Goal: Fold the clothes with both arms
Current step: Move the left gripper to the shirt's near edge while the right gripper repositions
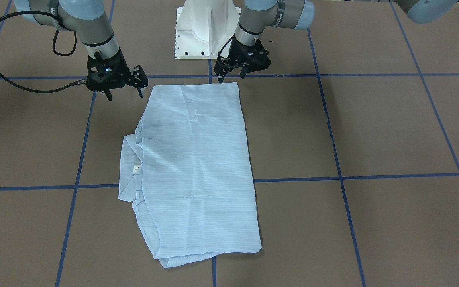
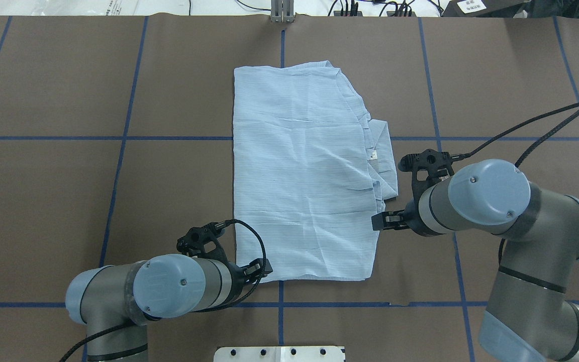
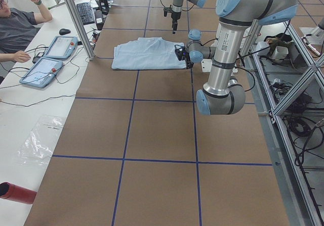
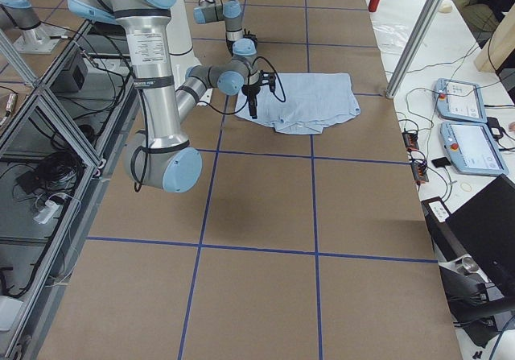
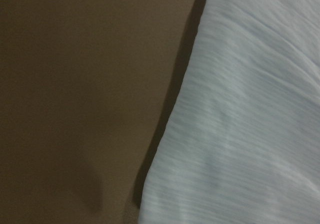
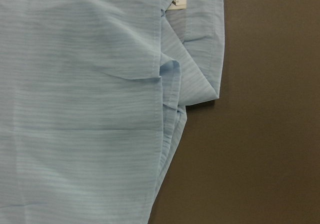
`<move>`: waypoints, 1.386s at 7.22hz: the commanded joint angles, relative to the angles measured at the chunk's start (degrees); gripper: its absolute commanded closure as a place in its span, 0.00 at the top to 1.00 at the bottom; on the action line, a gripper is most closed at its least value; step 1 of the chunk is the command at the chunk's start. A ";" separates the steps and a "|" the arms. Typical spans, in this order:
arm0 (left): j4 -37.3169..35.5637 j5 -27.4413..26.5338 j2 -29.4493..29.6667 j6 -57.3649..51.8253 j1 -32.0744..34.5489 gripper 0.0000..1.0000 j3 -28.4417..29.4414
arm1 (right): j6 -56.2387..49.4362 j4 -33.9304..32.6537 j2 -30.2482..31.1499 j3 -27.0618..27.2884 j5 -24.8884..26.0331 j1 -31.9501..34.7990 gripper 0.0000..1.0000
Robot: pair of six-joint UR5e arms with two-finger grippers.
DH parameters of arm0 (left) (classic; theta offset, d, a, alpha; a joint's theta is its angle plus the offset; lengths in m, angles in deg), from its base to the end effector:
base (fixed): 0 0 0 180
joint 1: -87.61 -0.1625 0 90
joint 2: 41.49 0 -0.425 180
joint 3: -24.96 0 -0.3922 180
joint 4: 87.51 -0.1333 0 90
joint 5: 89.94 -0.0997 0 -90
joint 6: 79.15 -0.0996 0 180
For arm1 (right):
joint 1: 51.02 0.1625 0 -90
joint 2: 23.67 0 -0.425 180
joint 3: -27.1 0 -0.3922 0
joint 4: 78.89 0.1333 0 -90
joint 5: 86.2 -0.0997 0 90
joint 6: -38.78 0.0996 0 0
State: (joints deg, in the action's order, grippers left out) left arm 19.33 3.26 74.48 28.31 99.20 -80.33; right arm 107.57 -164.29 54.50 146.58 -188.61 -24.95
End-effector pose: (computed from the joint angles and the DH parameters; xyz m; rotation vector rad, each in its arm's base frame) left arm 0.5798 -0.2493 0.2538 -0.1037 1.0187 -0.4341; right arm -0.4188 -0.3295 0.3156 0.1323 -0.8130 -0.0068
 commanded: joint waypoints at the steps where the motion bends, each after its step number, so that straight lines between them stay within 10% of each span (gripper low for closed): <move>1: -0.06 0.05 0.05 -0.07 0.19 0.74 0.35 | 1.00 0.06 -0.04 0.40 0.02 -0.49 1.00; 10: 0.12 0.14 1.19 -0.24 0.28 0.48 1.50 | 1.00 0.06 -0.04 0.40 0.02 -0.40 1.00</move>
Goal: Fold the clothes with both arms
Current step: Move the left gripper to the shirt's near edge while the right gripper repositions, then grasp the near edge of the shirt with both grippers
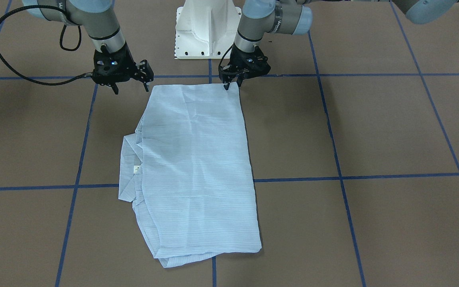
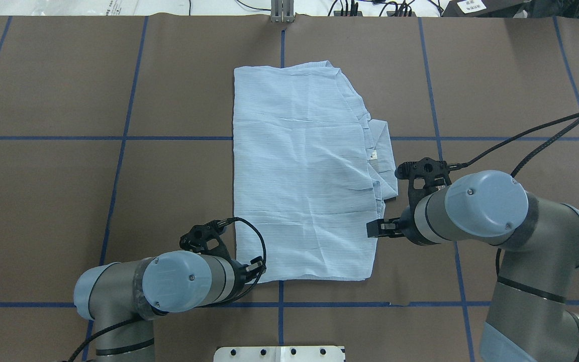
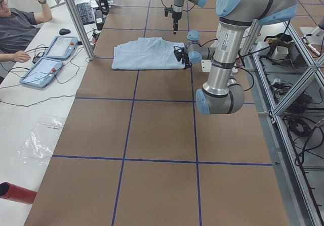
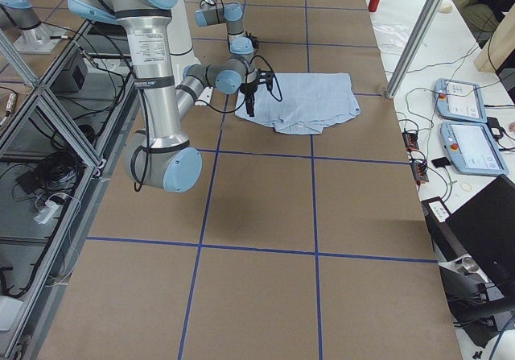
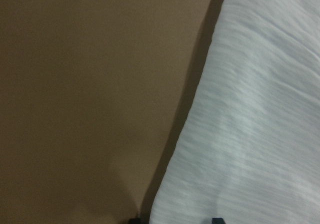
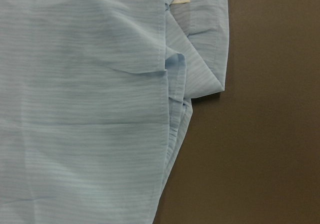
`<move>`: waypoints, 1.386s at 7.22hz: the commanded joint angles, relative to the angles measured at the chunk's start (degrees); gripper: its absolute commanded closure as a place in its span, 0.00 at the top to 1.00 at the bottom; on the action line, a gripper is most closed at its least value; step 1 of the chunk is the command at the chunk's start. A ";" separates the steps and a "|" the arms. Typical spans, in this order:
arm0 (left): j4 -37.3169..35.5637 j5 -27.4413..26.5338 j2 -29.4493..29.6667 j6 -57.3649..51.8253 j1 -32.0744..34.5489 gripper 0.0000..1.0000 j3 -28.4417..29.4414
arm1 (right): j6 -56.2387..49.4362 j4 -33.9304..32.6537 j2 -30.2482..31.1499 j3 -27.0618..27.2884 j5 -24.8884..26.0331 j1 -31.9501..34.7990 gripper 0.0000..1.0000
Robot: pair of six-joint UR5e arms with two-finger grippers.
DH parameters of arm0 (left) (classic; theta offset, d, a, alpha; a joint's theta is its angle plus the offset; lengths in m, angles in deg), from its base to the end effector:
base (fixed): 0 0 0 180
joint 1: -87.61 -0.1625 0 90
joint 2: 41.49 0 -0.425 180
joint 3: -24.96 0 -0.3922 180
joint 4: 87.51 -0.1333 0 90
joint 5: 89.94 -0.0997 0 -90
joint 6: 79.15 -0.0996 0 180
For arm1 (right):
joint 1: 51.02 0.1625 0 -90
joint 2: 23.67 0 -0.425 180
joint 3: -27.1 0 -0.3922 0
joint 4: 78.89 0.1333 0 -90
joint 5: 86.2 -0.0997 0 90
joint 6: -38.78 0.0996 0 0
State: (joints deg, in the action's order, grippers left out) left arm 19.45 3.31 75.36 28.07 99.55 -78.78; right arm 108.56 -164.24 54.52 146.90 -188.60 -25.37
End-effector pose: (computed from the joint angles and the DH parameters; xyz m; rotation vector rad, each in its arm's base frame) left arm 0.5872 -0.2546 0.2557 -0.0989 1.0096 -0.4365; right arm -0.4198 -0.3257 0.3133 0.1250 -0.8200 0.0019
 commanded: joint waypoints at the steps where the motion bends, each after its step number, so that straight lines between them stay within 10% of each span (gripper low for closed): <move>1: 0.00 0.19 0.22 0.00 -0.08 0.43 -0.06 | 0.00 -0.08 0.03 -0.01 0.00 0.02 1.00; 4: 0.00 0.01 0.22 -0.18 0.01 0.28 -0.15 | 0.00 0.00 0.03 0.08 0.00 0.01 1.00; 6: -0.09 0.01 0.22 -0.18 0.36 0.00 -0.32 | 1.39 0.00 -0.23 0.08 0.09 -0.42 1.00; 10: 0.00 0.36 0.30 -0.44 1.24 0.00 -0.94 | 19.54 -0.08 -5.93 -1.84 3.24 -7.96 1.00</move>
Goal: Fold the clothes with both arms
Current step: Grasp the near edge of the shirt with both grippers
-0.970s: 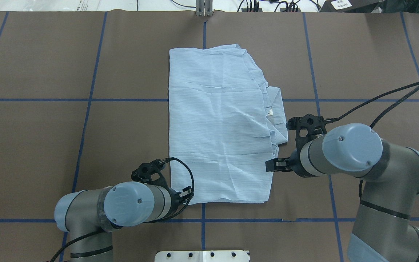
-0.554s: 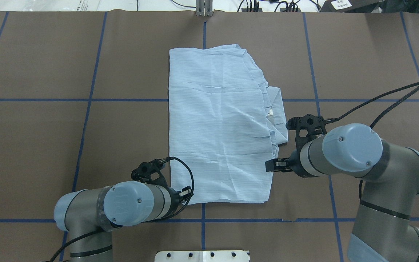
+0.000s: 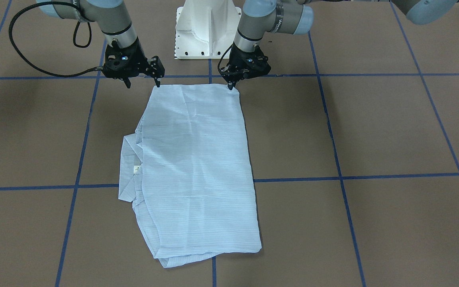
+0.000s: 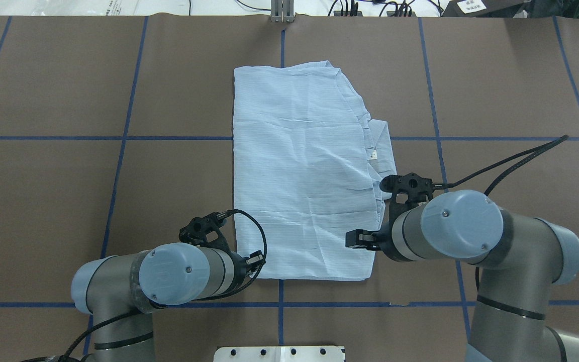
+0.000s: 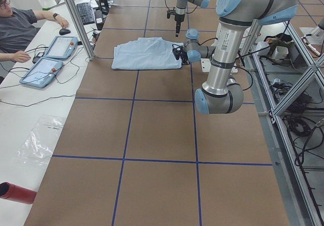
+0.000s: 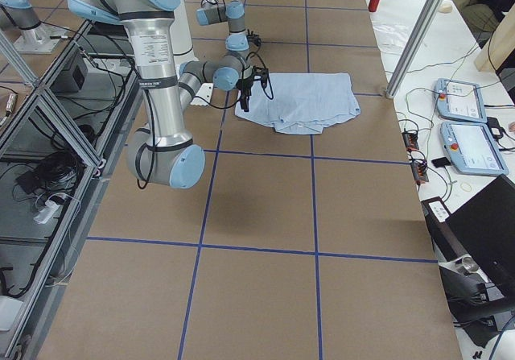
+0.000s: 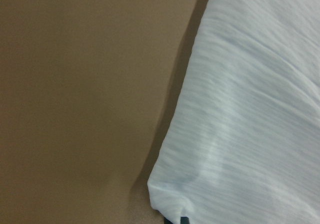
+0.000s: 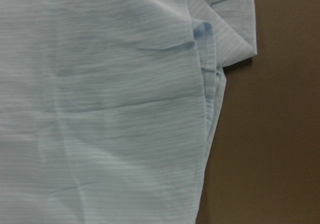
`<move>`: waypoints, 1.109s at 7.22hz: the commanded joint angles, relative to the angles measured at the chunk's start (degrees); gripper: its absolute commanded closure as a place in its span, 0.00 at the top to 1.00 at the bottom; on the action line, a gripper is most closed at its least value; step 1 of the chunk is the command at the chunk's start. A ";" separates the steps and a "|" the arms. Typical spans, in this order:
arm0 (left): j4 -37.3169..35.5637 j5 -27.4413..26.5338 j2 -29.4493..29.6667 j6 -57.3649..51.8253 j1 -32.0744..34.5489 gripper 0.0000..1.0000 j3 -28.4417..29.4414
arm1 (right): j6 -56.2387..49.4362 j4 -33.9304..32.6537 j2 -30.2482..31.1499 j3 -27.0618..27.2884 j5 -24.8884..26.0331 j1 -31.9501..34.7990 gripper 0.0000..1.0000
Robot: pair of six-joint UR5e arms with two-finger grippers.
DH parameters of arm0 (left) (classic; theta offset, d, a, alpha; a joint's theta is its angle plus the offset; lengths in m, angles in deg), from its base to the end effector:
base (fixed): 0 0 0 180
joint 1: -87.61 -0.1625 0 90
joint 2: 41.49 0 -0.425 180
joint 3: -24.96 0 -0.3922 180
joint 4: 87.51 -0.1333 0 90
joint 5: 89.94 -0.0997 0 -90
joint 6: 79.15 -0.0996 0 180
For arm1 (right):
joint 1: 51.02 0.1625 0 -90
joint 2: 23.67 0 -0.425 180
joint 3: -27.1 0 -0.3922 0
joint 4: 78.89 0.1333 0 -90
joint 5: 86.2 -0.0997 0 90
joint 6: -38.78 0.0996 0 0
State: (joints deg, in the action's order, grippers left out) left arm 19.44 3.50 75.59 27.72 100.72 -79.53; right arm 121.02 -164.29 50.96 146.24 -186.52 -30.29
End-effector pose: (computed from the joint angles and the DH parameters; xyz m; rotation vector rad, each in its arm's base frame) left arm 0.5786 -0.2655 0.2476 -0.0890 1.0282 -0.4459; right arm -0.4564 -0.2962 0.2861 0.0466 -0.8705 0.1347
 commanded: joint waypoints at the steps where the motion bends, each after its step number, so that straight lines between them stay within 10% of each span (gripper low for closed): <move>1: 0.00 0.17 0.08 -0.08 0.16 0.00 -0.27 | 13.24 -0.03 -4.38 -3.20 3.01 -4.28 1.00; 8: 0.00 0.34 0.16 -0.17 0.25 0.00 -0.27 | 30.96 -5.04 -7.13 -8.58 5.93 -6.49 1.00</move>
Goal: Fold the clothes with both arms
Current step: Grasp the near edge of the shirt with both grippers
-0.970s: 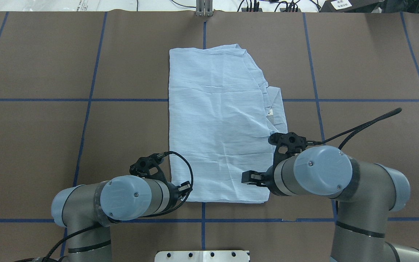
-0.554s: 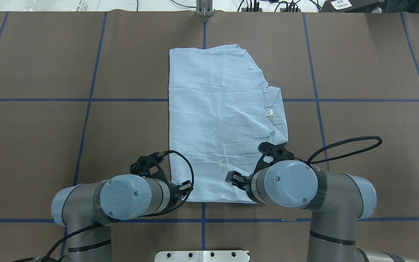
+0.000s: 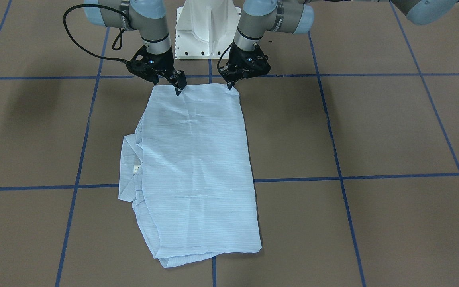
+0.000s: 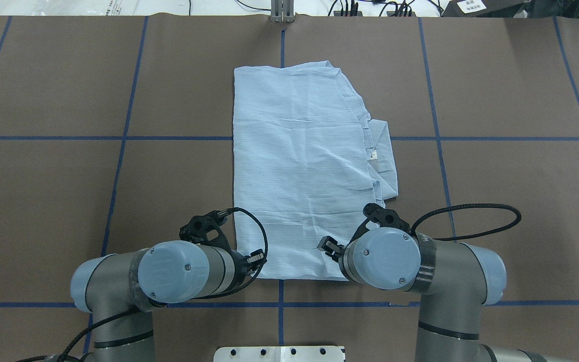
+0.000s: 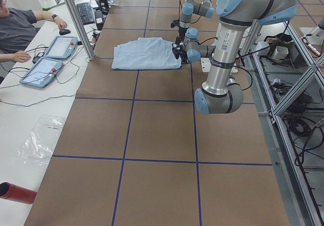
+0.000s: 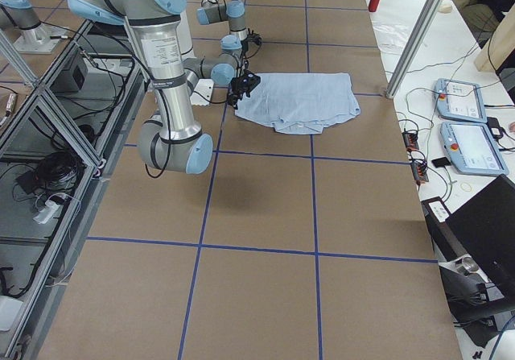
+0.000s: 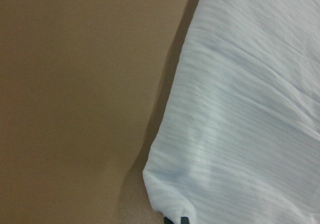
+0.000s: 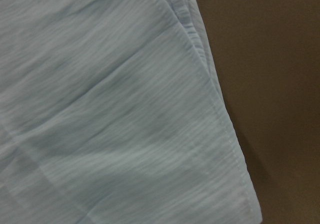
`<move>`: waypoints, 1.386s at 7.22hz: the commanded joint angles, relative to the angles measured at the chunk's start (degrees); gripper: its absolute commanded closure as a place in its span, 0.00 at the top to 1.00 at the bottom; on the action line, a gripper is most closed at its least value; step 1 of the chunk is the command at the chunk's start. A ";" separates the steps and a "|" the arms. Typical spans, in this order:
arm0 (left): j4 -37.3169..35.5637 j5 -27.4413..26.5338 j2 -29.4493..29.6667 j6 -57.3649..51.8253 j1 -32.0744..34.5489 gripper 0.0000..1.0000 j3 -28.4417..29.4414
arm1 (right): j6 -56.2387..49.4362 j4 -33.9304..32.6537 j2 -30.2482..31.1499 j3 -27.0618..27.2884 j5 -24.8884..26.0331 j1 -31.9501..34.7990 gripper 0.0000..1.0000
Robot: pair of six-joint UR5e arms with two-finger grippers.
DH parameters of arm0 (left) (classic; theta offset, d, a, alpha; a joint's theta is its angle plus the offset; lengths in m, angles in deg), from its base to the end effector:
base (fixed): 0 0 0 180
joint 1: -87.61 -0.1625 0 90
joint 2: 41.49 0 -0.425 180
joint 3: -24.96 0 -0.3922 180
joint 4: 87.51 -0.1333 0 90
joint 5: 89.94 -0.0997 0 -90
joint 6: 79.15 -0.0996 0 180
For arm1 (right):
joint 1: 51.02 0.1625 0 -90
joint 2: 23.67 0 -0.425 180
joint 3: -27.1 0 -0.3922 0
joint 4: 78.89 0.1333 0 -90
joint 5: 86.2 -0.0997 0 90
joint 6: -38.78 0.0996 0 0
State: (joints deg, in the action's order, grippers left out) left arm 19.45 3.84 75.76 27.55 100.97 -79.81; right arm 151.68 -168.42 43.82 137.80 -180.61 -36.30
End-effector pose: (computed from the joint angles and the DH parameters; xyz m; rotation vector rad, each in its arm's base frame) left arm 0.5764 -0.2671 0.2436 -0.0908 1.0362 -0.4431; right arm -0.5380 -0.2712 0.2896 -0.1294 -0.7667 0.5945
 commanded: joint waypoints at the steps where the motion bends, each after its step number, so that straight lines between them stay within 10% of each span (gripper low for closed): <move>1: 0.00 -0.09 0.00 0.00 0.00 0.00 0.00 | 0.30 -1.00 0.00 -0.39 0.01 -0.66 1.00; 7: 0.00 -0.18 -0.09 0.00 0.00 0.00 0.00 | 0.21 -0.91 -0.35 -2.33 0.10 -1.01 0.97; 10: 0.00 -0.35 -0.09 0.00 0.09 0.00 0.00 | 0.13 -0.91 -0.35 -2.33 -0.07 -1.01 0.32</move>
State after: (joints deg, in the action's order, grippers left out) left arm 19.45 3.57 75.67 27.54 101.05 -79.80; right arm 151.87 -169.33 43.48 135.48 -180.61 -37.30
